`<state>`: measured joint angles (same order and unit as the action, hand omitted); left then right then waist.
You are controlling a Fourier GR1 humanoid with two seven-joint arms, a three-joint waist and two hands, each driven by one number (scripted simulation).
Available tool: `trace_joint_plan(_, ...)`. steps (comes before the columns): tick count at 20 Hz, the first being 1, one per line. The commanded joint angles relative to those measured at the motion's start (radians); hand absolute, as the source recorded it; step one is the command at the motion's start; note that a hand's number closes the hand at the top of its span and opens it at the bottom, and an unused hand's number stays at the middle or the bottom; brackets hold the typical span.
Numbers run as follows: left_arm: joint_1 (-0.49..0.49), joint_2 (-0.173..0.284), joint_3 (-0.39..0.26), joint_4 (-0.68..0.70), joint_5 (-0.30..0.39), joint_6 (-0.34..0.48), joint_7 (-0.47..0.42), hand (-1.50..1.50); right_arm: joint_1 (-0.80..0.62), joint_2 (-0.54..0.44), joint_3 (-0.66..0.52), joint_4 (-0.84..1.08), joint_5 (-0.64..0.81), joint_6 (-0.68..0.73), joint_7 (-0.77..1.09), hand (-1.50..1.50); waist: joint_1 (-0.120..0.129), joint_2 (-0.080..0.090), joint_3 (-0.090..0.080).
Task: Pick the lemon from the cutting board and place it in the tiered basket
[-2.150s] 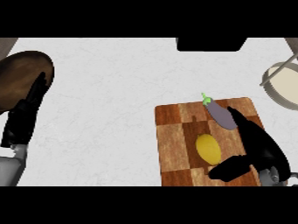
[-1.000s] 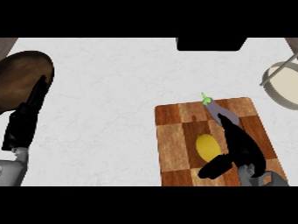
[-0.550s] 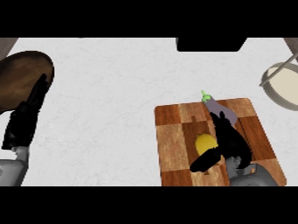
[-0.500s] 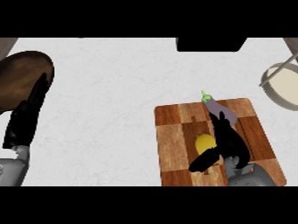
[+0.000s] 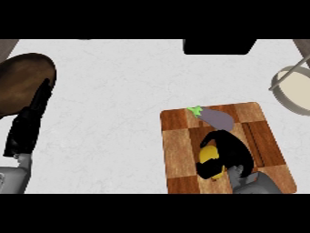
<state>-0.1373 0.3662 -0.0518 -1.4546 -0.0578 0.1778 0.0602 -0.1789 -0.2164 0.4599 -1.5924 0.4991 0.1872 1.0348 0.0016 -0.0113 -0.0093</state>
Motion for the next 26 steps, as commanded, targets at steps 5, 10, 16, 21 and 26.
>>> trace_joint_plan(5,-0.053,-0.012,0.039,0.044,-0.033,-0.031,0.001,0.00,0.019,0.092,-0.063,-0.007,0.019,-0.029,0.036,1.50,-0.004,0.012,0.009)
trace_joint_plan(10,0.015,-0.012,0.042,-0.018,-0.024,-0.039,0.004,0.00,0.043,-0.066,-0.017,-0.133,0.008,0.092,-0.210,1.50,-0.001,0.010,0.010)
trace_joint_plan(16,0.006,-0.021,0.052,0.007,-0.041,-0.017,-0.006,0.00,0.075,-0.190,0.022,-0.302,0.057,0.043,-0.516,1.50,-0.012,0.008,0.010)
trace_joint_plan(21,-0.021,-0.031,0.064,0.035,-0.028,-0.024,-0.007,0.00,0.080,-0.170,-0.128,-0.468,0.049,-0.099,-0.552,1.50,-0.027,0.007,0.009)
trace_joint_plan(26,-0.033,-0.027,0.048,-0.026,-0.042,-0.030,0.075,0.00,0.040,-0.206,-0.328,-0.573,-0.027,-0.110,-0.556,1.50,-0.011,0.008,0.010)
